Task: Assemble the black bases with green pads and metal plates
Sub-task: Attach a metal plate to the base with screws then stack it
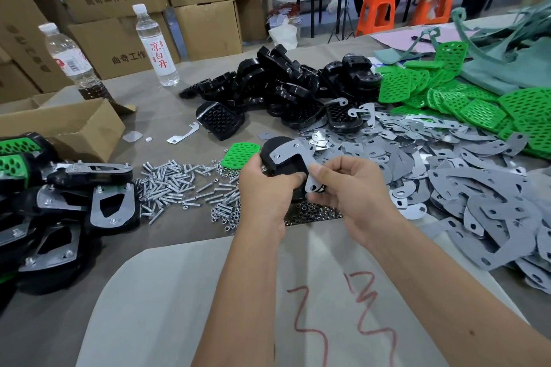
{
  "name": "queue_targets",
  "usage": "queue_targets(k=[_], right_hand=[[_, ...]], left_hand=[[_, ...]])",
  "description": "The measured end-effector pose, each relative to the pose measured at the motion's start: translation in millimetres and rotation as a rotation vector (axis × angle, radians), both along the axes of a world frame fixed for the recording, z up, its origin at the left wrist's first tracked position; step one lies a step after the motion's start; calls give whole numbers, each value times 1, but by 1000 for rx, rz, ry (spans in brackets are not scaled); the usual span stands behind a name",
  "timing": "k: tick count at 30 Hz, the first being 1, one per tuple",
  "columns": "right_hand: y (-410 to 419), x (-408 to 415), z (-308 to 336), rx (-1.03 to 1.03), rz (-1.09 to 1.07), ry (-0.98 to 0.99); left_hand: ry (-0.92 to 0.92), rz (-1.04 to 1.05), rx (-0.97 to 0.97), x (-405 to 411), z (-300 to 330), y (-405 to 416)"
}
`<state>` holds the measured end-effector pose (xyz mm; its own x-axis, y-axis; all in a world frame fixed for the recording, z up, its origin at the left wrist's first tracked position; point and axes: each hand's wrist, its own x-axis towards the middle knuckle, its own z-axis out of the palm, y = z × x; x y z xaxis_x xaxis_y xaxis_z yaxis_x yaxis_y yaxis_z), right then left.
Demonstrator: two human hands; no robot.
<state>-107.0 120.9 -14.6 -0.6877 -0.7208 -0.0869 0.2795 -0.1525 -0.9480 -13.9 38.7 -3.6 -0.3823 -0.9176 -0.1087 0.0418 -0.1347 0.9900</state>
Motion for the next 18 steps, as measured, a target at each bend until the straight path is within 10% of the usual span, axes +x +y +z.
queue_targets(k=[18], right_hand=[[-1,3,-1,-40,-55,32]], left_hand=[[-89,-150,-140,9,-8,-4]])
